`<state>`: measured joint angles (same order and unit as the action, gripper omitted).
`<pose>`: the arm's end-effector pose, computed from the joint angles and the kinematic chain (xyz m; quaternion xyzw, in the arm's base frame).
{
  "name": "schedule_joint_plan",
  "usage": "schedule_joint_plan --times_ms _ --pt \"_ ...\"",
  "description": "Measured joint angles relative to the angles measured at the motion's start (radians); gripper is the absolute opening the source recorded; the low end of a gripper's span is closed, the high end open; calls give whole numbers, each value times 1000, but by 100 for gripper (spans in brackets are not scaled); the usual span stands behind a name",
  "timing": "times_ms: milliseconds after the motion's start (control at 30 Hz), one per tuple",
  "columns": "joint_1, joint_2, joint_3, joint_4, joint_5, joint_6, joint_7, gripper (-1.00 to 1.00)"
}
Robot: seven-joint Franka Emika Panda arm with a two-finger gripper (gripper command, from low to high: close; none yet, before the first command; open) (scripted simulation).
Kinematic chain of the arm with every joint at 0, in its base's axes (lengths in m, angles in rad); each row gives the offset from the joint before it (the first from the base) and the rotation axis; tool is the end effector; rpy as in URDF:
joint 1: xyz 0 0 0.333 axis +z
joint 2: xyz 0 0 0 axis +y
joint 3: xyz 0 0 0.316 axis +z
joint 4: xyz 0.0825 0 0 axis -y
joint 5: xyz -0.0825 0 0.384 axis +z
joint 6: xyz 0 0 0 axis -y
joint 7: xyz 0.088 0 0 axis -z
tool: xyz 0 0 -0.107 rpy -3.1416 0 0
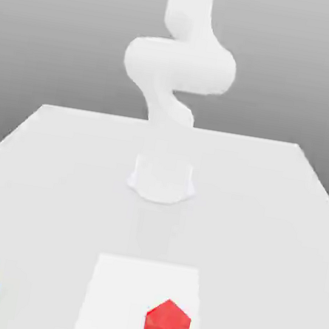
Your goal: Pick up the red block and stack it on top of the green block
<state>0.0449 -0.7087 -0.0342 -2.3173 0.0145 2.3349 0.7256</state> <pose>0.3808 -0.0001 0.6728 -0.8746 0.3298 -0.3245 0.1450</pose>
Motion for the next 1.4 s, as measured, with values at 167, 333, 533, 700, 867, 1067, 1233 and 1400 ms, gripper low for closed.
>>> schedule_joint_plan --times_ms 167,333,533,700,867,1067,1233,1400 --pt "79 188 -59 -35 40 71 -161 0" --pt "138 371 -98 -69 84 138 -319 0" --pt "181 589 -115 -110 122 221 -499 0" --pt "200 765 -110 -145 111 292 -618 0" --pt "196 936 -103 -167 68 383 -688 0" --pt "169 1075 -68 -149 104 495 -723 -100" --pt "166 1080 -64 -148 104 498 -723 -100" --pt "178 934 -102 -168 57 372 -694 -100"
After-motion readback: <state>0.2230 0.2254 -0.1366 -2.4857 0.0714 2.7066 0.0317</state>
